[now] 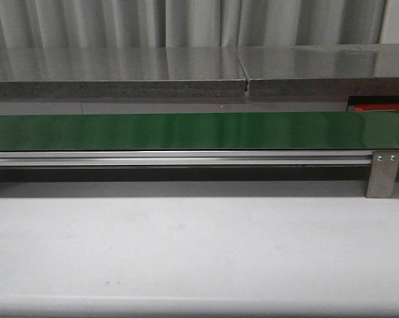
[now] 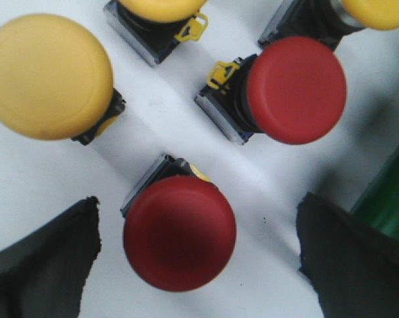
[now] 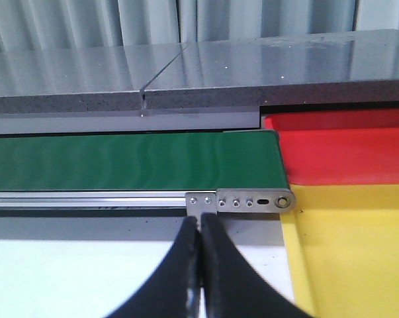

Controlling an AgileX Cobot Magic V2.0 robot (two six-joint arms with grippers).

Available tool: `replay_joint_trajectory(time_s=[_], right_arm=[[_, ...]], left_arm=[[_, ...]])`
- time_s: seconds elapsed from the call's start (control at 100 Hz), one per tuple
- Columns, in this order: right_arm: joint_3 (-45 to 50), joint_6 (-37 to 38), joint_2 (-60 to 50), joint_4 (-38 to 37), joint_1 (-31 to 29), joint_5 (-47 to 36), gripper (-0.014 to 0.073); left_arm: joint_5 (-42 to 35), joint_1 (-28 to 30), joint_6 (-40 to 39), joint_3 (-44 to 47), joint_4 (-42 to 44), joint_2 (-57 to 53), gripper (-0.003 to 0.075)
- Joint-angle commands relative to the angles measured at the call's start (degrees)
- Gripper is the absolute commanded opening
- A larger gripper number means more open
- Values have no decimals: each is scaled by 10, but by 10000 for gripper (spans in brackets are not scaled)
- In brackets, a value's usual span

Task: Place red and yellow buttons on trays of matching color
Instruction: 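Grasp a red button with the left gripper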

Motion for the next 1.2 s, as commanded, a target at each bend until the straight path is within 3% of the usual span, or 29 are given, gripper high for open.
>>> replay_joint_trajectory(time_s=[0.0, 0.24, 0.64, 0.83, 1.19], right_arm=[[-10, -1, -11, -2, -2, -49, -66], [-10, -1, -11, -2, -2, -49, -66], [-10, -1, -11, -2, -2, -49, -66], [-10, -1, -11, -2, -2, -49, -66], [-10, -1, -11, -2, -2, -49, -66]], left_arm=[[-23, 1, -7, -18, -8, -20, 564], [-35, 1, -7, -18, -8, -13, 529], [-35, 1, -7, -18, -8, -13, 129], [-5, 1, -5, -18, -8, -30, -16], [6, -20, 10, -20, -10, -156, -19]])
